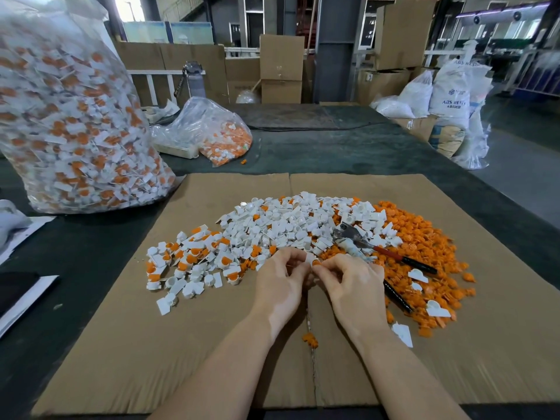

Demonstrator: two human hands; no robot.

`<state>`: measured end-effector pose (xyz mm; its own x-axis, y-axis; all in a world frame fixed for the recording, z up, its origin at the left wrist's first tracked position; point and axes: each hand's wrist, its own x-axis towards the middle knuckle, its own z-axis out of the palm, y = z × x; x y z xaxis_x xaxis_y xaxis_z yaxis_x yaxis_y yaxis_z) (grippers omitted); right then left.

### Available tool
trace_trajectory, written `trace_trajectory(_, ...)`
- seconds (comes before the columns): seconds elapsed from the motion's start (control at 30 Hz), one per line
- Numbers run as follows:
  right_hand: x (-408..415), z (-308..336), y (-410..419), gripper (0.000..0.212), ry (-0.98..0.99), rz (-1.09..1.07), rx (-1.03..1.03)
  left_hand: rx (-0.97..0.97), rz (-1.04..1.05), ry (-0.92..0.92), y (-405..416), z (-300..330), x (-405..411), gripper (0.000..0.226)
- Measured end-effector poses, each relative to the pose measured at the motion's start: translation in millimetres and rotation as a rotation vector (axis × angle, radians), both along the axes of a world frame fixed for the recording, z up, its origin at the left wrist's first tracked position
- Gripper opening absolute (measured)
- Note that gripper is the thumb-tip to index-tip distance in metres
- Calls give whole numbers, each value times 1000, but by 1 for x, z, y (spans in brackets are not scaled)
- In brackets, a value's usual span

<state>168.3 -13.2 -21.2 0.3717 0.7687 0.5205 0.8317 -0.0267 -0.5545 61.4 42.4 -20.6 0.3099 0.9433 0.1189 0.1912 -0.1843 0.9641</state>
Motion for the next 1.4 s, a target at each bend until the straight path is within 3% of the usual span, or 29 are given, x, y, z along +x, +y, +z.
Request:
trace_trajectory(0.07, -1, 1, -1, 7, 5, 15, 41, -27, -4, -70, 0, 1, -1, 23)
trace_trajectory(0.27, -1, 1, -3, 28, -27, 56, 47, -38, -33, -67, 1, 0, -2, 29)
trace_trajectory(0.4, 0, 2, -3, 18, -25, 60, 56, -112, -59, -147, 0, 1, -3, 26)
trace_trajectory(0.7, 0, 2, -2, 7, -60, 50, 75, -101, -54, -146, 0, 1, -3, 21)
trace_trajectory(1.2, -1, 2, -3, 9, -114, 13, 72, 22, -1, -70, 1, -2, -5, 20)
trace_trajectory(1.4, 2, 1, -1, 7, 97, 38, 74, -2, 22, -67, 1, -1, -4, 21)
